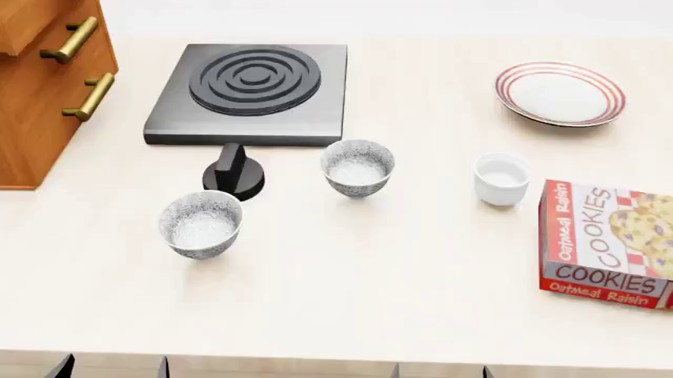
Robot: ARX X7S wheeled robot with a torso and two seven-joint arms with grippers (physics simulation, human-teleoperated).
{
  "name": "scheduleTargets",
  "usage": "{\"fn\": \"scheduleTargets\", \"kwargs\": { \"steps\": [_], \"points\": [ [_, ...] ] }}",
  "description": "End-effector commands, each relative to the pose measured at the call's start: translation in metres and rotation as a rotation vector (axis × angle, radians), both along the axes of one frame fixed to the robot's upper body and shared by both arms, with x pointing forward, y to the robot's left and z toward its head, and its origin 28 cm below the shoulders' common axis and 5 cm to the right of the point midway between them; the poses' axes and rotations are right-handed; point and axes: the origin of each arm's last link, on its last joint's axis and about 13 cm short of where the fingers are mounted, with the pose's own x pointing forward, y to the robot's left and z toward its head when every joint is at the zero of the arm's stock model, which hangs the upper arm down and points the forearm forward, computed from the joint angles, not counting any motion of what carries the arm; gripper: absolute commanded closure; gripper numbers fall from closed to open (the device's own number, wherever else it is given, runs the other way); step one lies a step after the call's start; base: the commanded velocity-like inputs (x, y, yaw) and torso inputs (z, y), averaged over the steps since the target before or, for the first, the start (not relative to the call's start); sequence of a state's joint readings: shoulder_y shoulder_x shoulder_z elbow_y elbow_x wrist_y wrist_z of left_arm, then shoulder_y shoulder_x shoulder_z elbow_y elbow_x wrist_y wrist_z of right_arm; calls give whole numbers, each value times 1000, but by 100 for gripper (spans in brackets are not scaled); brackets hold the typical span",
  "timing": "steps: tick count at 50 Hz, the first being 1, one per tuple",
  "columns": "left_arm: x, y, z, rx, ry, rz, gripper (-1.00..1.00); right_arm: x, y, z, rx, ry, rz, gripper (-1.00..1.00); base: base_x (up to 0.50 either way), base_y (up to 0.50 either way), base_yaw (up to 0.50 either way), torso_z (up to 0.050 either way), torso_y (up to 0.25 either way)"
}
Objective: Pick the akita bowl next to the ramekin and place it on the plate.
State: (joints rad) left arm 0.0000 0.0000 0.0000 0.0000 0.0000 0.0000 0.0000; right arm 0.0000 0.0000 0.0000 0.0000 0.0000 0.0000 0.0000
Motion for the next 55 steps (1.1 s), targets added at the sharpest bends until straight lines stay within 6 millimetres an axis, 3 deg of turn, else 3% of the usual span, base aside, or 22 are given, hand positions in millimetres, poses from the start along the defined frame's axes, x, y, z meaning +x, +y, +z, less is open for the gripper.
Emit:
{"fn": "scheduleTargets", "kwargs": {
  "steps": [1, 30, 38, 55],
  "points": [
    [0, 0, 0, 3, -1, -1, -100, 0, 0, 0, 2, -3, 3, -100, 0, 0, 0, 0, 0],
    [1, 5, 3, -2, -50, 52, -100, -1, 1, 3, 9, -25, 13, -100, 0, 0, 0, 0, 0],
    [-4, 2, 5, 91, -75, 33, -100, -1, 0, 6, -16, -12, -6, -100, 0, 0, 0, 0, 0],
    [-4, 1, 30, 154, -112, 19, -100, -4, -1, 38, -29, -39, -44, -100, 0, 0, 0, 0, 0]
  ]
}}
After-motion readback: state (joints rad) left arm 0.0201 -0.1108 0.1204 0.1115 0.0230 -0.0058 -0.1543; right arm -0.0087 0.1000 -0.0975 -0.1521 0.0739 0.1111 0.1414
